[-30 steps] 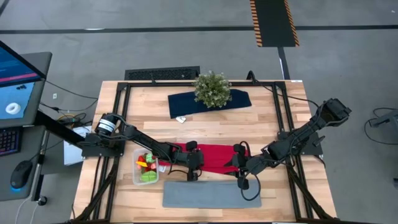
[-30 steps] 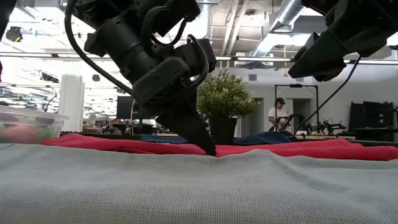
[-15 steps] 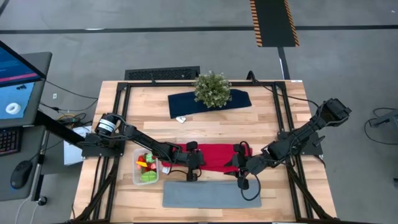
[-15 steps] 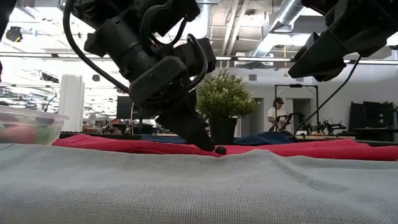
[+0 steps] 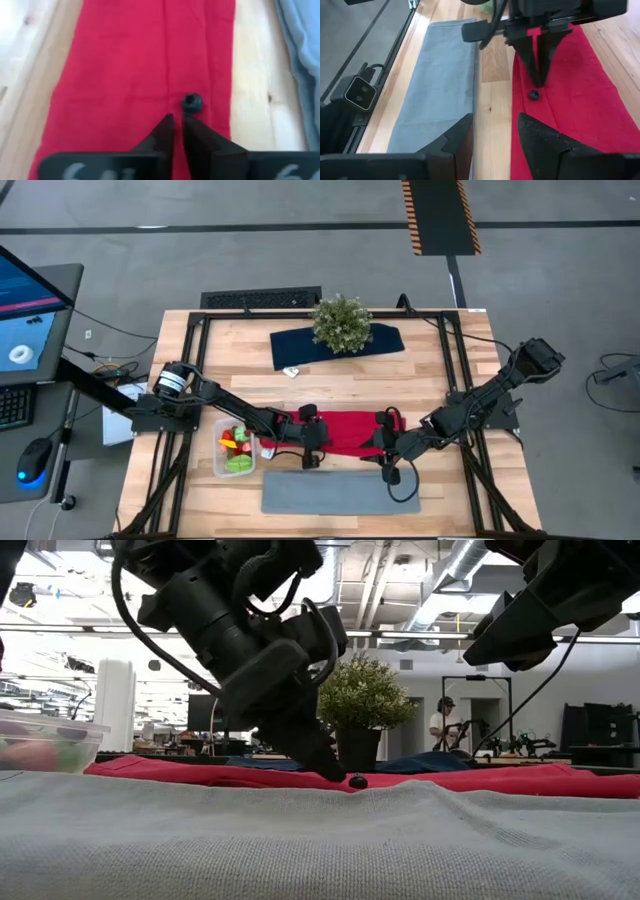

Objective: Pick and placing Produce into tupperware

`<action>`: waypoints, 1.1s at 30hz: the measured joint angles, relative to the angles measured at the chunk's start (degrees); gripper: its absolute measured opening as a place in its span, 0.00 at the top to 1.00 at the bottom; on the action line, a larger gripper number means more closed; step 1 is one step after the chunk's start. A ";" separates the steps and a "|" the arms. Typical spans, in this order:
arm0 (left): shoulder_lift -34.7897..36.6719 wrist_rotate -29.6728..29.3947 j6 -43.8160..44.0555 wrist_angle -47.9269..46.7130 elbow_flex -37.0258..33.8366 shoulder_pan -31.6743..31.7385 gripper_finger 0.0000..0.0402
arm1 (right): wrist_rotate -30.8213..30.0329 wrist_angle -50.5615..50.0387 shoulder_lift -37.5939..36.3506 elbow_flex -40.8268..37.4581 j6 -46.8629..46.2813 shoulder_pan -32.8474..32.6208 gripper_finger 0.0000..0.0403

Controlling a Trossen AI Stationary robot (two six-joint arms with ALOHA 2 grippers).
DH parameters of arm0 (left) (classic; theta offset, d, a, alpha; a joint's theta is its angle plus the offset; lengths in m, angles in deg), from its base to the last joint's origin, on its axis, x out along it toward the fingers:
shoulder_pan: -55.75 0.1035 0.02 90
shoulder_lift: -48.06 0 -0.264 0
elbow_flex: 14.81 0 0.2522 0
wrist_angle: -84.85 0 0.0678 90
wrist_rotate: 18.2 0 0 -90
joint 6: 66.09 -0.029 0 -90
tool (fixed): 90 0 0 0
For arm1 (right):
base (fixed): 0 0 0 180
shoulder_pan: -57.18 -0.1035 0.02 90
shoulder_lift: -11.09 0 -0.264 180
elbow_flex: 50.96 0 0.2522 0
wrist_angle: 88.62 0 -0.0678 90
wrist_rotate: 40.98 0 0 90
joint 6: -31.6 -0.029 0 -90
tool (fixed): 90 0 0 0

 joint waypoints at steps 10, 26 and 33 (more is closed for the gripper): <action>0.00 2.59 1.26 0.56 1.42 1.05 0.61 | -0.02 0.00 0.00 0.00 -0.01 0.00 0.56; -5.53 4.09 0.11 1.38 5.92 0.94 0.61 | -0.03 -0.02 0.02 0.02 -0.41 0.01 0.56; -5.53 4.04 -0.96 0.98 5.95 0.96 0.76 | -0.02 -0.36 0.02 0.02 -0.52 -0.10 0.56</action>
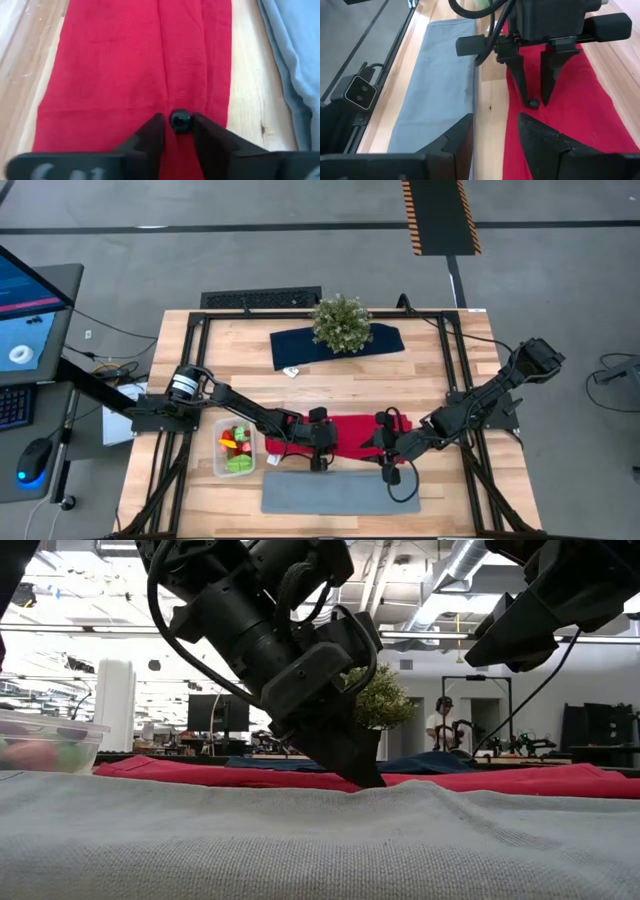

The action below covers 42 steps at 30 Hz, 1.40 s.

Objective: Pick and placing Produce into tupperware

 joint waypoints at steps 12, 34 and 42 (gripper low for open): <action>0.09 1.11 -1.75 0.74 0.00 -0.64 0.96 | 0.00 -0.11 0.00 0.00 -0.48 0.00 0.56; 0.32 -1.01 -1.90 -12.75 3.36 -1.29 1.00 | 0.00 -0.16 0.00 0.00 -0.49 0.00 0.56; 1.91 -6.17 -1.11 -15.22 2.99 -2.14 1.00 | 0.00 -0.23 0.00 0.00 -0.50 -0.02 0.56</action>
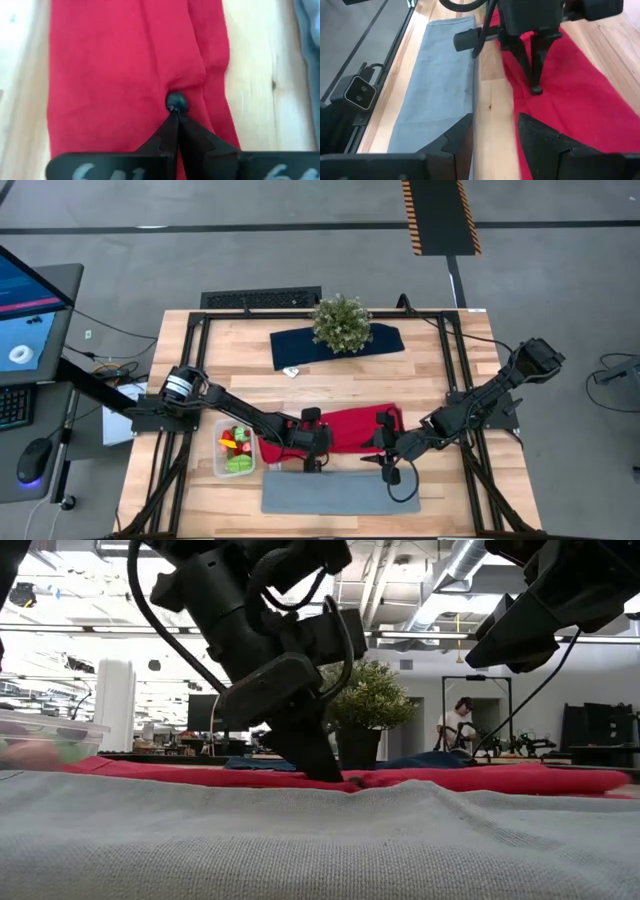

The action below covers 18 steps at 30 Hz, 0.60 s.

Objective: Pick and placing Produce into tupperware

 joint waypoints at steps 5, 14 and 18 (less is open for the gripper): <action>2.32 -1.48 -0.79 2.46 1.24 -0.93 0.98 | 0.02 0.11 0.00 0.00 -0.14 -0.03 0.56; 2.14 0.71 1.10 0.55 2.41 -1.00 0.68 | 0.02 0.07 0.00 0.00 -0.46 -0.42 0.56; 1.41 1.06 1.61 3.08 2.56 -1.00 0.59 | 0.02 0.09 0.00 0.00 -0.46 -0.40 0.56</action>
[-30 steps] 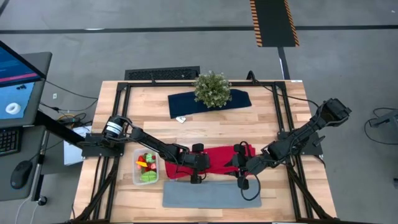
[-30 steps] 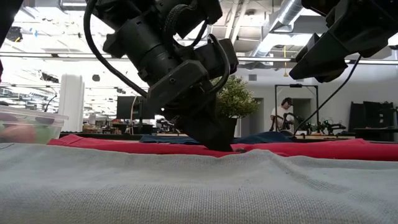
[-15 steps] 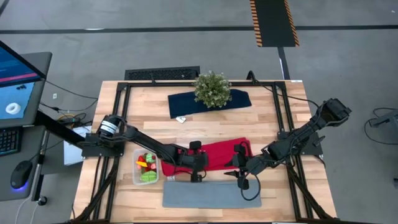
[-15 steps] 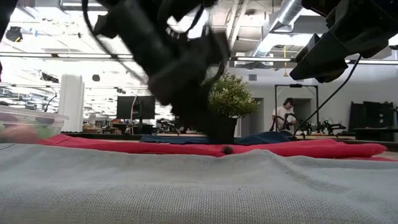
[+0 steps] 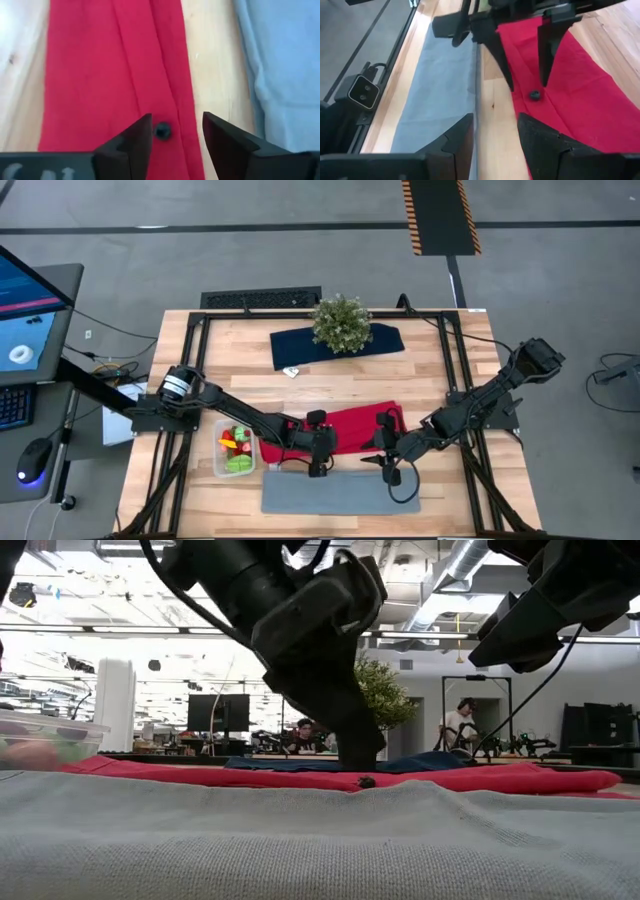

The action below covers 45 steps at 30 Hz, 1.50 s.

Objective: Pick and placing Produce into tupperware

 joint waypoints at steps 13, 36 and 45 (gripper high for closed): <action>-1.22 1.38 -0.62 1.08 -0.52 0.60 0.63 | 0.00 -0.03 0.00 0.00 0.00 -0.24 0.56; -3.35 2.56 -0.64 2.14 -0.43 0.71 0.77 | -0.02 -0.11 0.00 -0.02 -0.10 -0.33 0.56; -3.35 2.48 -2.21 2.52 -0.41 0.71 0.99 | -0.02 -0.11 0.00 -0.02 -0.09 -0.33 0.56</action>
